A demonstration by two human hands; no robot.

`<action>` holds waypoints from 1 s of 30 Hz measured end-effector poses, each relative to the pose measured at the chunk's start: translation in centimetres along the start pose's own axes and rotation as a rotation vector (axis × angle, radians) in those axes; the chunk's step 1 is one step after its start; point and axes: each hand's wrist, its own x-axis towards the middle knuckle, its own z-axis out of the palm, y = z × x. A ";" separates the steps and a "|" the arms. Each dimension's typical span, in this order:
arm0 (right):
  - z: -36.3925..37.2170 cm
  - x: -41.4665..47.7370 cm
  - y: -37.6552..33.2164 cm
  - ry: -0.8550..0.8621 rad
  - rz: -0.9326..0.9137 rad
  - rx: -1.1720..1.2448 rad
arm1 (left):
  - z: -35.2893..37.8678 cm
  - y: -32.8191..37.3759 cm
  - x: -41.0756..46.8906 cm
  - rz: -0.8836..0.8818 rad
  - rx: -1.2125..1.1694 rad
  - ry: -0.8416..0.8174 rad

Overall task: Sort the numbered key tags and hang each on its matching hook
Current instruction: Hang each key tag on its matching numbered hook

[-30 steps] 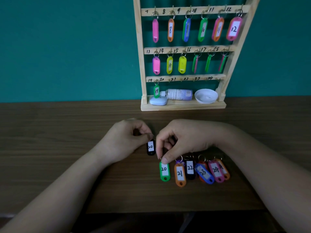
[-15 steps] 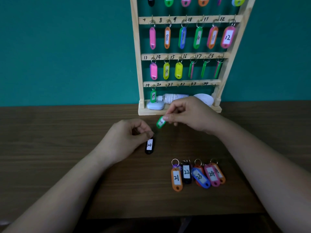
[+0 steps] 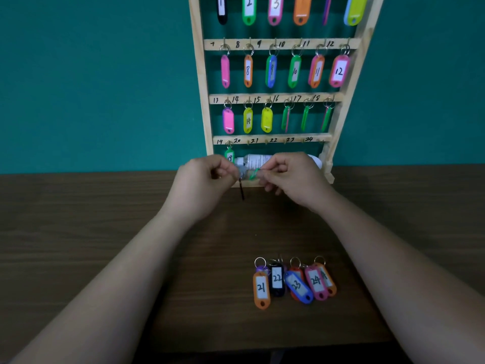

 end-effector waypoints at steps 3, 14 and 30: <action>0.2 0.0 -0.1 0.013 0.005 0.001 | 0.4 0.5 1.7 -0.014 -0.009 0.063; 0.7 -0.1 0.2 0.054 -0.028 0.017 | 2.8 1.7 5.6 -0.064 -0.074 0.270; 0.3 -0.4 -0.1 0.190 -0.142 -0.001 | 3.9 2.2 5.7 0.011 0.150 0.325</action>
